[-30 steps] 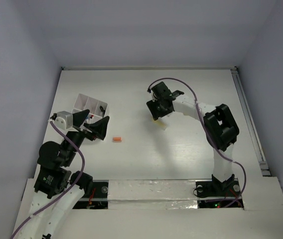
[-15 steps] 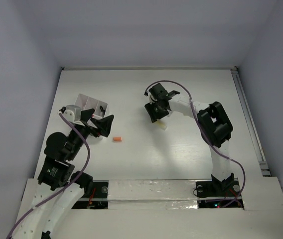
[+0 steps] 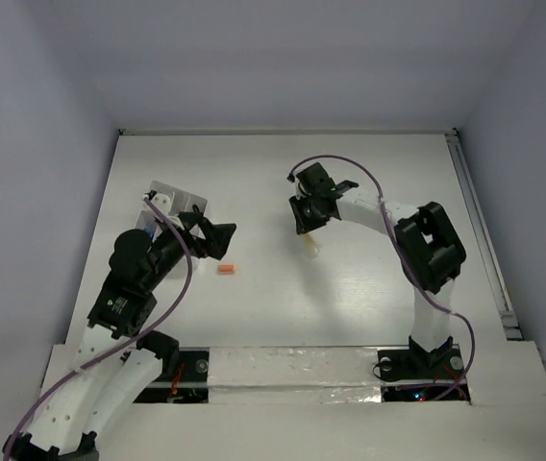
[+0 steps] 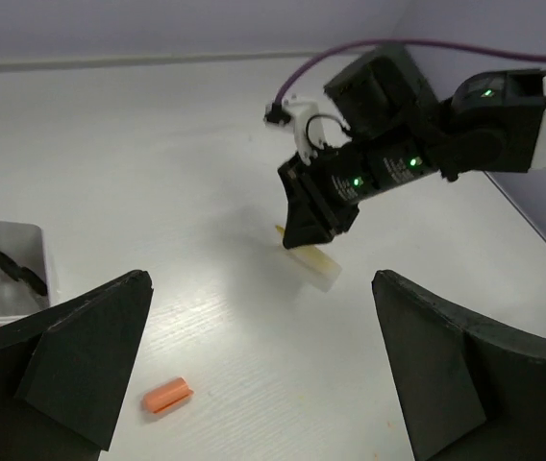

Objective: Sort the stationery into containers
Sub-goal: Pick up the pen from the center of the board.

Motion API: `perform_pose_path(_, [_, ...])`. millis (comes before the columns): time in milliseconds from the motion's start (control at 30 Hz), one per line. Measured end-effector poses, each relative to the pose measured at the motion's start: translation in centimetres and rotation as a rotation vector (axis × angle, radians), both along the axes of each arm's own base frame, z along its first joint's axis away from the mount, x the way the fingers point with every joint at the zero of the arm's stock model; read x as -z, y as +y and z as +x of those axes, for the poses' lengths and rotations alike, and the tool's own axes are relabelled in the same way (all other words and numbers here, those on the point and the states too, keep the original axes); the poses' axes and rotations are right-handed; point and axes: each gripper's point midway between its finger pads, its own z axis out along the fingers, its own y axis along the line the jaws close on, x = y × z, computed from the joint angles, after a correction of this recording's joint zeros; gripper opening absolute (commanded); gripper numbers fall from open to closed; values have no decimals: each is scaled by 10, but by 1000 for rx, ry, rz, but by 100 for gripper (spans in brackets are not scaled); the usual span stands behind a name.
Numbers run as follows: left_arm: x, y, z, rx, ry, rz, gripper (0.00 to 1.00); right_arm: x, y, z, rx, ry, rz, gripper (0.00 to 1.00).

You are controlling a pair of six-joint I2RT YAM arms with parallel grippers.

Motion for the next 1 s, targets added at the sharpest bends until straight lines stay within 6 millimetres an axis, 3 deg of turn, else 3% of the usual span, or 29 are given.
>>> perform_pose_path(133, [19,-22,7,83,107,-27,98,-46,10,-5,41,-90,157,11])
perform_pose_path(333, [44,-61,8,195,254,-165,97,-141,24,-19,91,-274,461,13])
perform_pose_path(433, [61,-80,0,229,304,-209,96,-168,34,-33,91,-317,583,13])
perform_pose_path(700, [85,-126,8,258,345,-234,83,-186,61,-61,70,-320,722,13])
perform_pose_path(867, [100,-136,16,221,340,-204,73,-195,60,-66,70,-336,751,14])
perform_pose_path(1000, [100,-138,22,185,308,-186,56,-199,60,-66,75,-343,766,14])
